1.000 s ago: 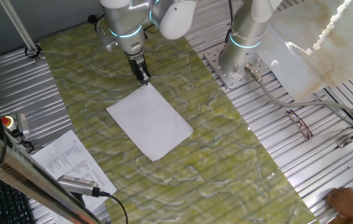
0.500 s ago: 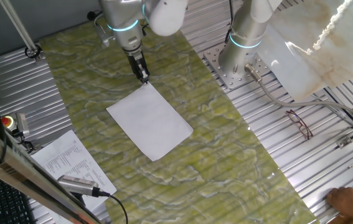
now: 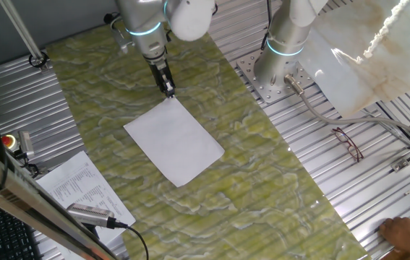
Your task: Flip over and spread out the paper that is laid flat on the table
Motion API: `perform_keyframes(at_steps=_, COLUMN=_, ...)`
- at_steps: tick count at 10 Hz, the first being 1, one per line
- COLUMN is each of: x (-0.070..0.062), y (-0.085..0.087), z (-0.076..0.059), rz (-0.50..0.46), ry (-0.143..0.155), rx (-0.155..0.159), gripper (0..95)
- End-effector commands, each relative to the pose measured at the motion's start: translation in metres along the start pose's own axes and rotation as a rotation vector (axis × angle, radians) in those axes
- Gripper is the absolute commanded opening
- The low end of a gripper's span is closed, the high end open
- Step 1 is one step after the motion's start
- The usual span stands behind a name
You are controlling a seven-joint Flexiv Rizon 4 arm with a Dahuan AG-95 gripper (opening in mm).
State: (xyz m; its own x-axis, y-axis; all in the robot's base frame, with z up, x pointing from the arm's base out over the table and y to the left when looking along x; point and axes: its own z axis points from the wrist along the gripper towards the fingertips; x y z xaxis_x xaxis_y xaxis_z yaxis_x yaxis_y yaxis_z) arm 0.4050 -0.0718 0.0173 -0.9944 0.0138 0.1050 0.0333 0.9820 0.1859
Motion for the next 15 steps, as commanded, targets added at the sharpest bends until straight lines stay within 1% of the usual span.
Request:
perform_keyframes(at_steps=1, x=-0.001, y=0.002, z=0.003, rz=0.003, ry=-0.006, rx=0.002, gripper=19.0)
perform_keyframes(at_steps=2, x=-0.001, y=0.004, z=0.004, rz=0.006, ry=-0.009, rx=0.0, gripper=19.0)
perform_keyframes(at_steps=3, x=-0.004, y=0.005, z=0.004, rz=0.007, ry=-0.008, rx=-0.001, gripper=0.0)
perform_keyframes(at_steps=7, x=-0.004, y=0.006, z=-0.002, rz=-0.004, ry=-0.006, rx=-0.005, gripper=0.0)
perform_keyframes(at_steps=8, x=-0.005, y=0.007, z=-0.004, rz=-0.005, ry=-0.001, rx=-0.004, gripper=0.0)
perform_keyframes(at_steps=10, x=-0.009, y=0.007, z=-0.008, rz=-0.018, ry=0.023, rx=0.007, gripper=0.0)
perform_keyframes(at_steps=12, x=-0.013, y=0.01, z=-0.018, rz=-0.048, ry=0.031, rx=0.029, gripper=0.0)
perform_keyframes(at_steps=13, x=-0.015, y=0.012, z=-0.025, rz=-0.069, ry=0.043, rx=0.057, gripper=0.0)
perform_keyframes(at_steps=14, x=-0.019, y=0.013, z=-0.035, rz=-0.118, ry=0.067, rx=0.106, gripper=0.0)
perform_keyframes(at_steps=15, x=-0.022, y=0.013, z=-0.043, rz=-0.154, ry=0.081, rx=0.141, gripper=0.0)
